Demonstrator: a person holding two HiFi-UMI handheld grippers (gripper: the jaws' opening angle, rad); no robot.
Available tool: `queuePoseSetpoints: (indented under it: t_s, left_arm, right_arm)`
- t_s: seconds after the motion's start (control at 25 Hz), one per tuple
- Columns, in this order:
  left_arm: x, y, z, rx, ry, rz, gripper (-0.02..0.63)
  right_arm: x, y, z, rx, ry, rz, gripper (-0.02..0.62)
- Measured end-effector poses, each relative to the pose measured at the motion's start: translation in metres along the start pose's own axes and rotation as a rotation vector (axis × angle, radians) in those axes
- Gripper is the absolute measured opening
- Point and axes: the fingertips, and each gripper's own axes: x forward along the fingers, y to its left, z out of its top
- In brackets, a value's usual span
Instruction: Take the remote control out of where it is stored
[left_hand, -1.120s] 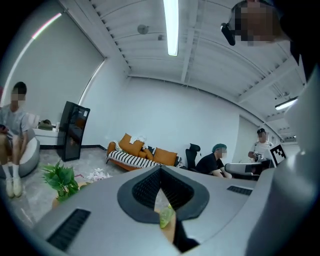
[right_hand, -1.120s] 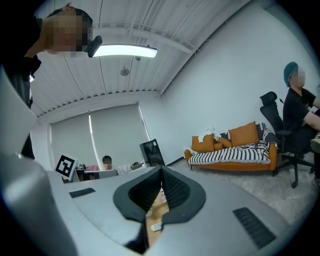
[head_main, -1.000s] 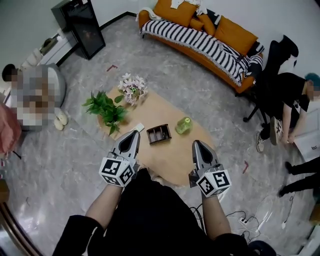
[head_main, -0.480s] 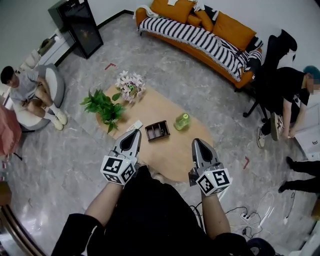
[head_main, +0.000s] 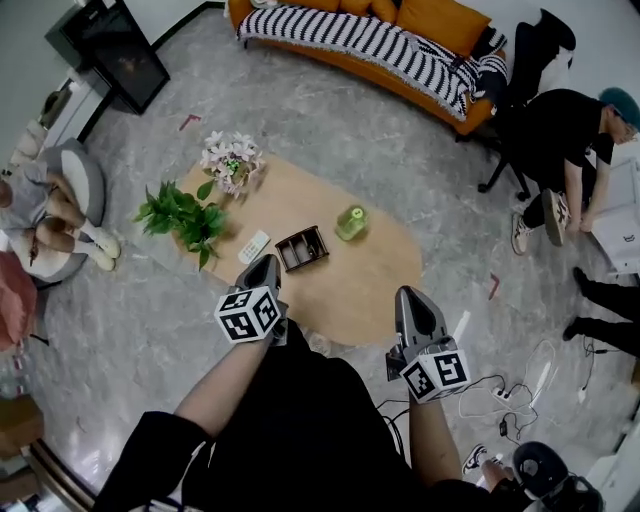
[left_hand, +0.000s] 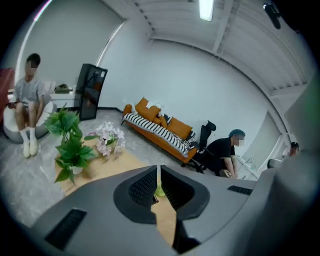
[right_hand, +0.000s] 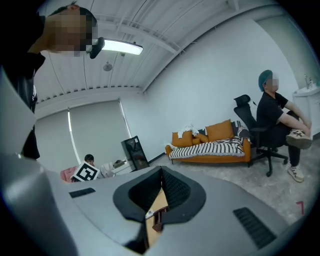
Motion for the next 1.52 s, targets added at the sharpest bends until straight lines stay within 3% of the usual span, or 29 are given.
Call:
queuePoseSetpoints:
  t_s: [0.36, 0.52, 0.64, 0.88, 1.12, 1.36, 1.52]
  left_arm:
    - [0.092, 0.013, -0.079, -0.02, 0.289, -0.055, 0.028]
    - [0.124, 0.018, -0.104, -0.04, 0.396, -0.067, 0.1]
    - [0.144, 0.027, -0.128, -0.101, 0.457, -0.052, 0.165]
    - [0.181, 0.043, -0.149, -0.197, 0.494, 0.017, 0.176]
    - [0.202, 0.037, -0.167, -0.149, 0.544, 0.039, 0.176]
    - [0.214, 0.045, -0.174, -0.111, 0.567, 0.107, 0.173]
    - [0.213, 0.045, -0.172, -0.151, 0.566, 0.126, 0.124]
  right_arm:
    - [-0.021, -0.03, -0.04, 0.038, 0.075, -0.152, 0.008]
    - [-0.022, -0.037, -0.054, 0.082, 0.082, -0.208, 0.008]
    - [-0.025, -0.031, -0.064, 0.095, 0.104, -0.231, 0.008]
    - [-0.036, -0.035, -0.089, 0.119, 0.156, -0.282, 0.008]
    - [-0.047, -0.043, -0.094, 0.135, 0.175, -0.343, 0.008]
    - [-0.048, -0.041, -0.099, 0.111, 0.204, -0.341, 0.008]
    - [-0.048, -0.042, -0.102, 0.11, 0.221, -0.334, 0.008]
